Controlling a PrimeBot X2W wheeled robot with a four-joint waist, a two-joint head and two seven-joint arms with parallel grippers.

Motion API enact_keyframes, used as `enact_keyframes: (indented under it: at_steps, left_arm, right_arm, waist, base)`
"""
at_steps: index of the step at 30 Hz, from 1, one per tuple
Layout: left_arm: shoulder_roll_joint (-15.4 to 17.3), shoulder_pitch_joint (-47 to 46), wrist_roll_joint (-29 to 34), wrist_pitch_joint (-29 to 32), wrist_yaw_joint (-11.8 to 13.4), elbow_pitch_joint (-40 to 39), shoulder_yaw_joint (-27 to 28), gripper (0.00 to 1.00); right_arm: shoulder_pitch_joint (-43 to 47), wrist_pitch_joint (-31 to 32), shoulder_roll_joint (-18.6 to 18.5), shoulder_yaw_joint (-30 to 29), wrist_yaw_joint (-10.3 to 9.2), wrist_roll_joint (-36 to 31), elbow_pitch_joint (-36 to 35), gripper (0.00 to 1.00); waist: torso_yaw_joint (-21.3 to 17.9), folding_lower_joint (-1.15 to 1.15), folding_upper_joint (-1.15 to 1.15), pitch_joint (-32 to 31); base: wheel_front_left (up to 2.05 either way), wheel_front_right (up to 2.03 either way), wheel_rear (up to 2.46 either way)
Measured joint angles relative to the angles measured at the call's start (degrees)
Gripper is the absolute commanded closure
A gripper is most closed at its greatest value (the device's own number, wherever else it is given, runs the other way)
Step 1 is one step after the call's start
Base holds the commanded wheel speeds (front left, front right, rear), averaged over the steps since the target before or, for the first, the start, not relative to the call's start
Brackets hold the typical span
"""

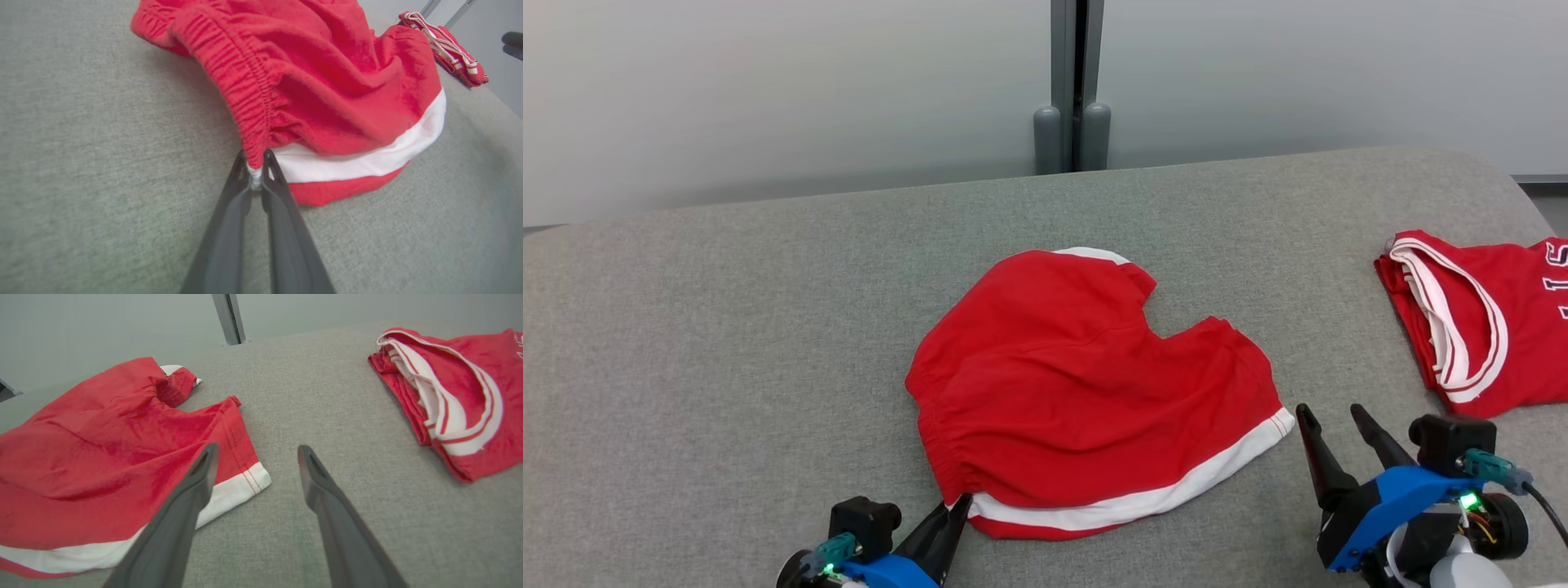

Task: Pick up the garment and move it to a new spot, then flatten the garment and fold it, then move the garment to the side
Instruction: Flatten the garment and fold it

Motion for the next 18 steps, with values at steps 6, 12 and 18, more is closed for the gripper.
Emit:
enact_keyframes:
  at_steps: [6,12,18]
  left_arm:
    - [0.49,-1.24,-1.75,-0.57,0.0,0.56,-1.72,1.0]
    - [0.96,-2.53,-2.58,-1.02,0.0,0.85,-2.99,1.0]
    - [1.1,-3.7,-3.19,-1.18,0.0,0.91,-3.49,1.0]
  right_arm:
    - [-3.85,5.09,-0.12,-0.56,0.0,0.43,4.64,0.0]
    - [-8.04,10.45,-0.04,-1.08,0.0,-0.47,11.27,0.0]
    - [-11.77,11.38,0.09,0.14,0.0,-1.43,18.3,0.57]
  waist:
    - [-0.25,0.0,0.0,0.68]
    - [0.15,0.0,0.0,1.71]
    - [0.65,0.0,0.0,2.91]
  base:
    - [0.0,0.0,0.0]
    - [0.0,0.0,0.0]
    - [0.0,0.0,0.0]
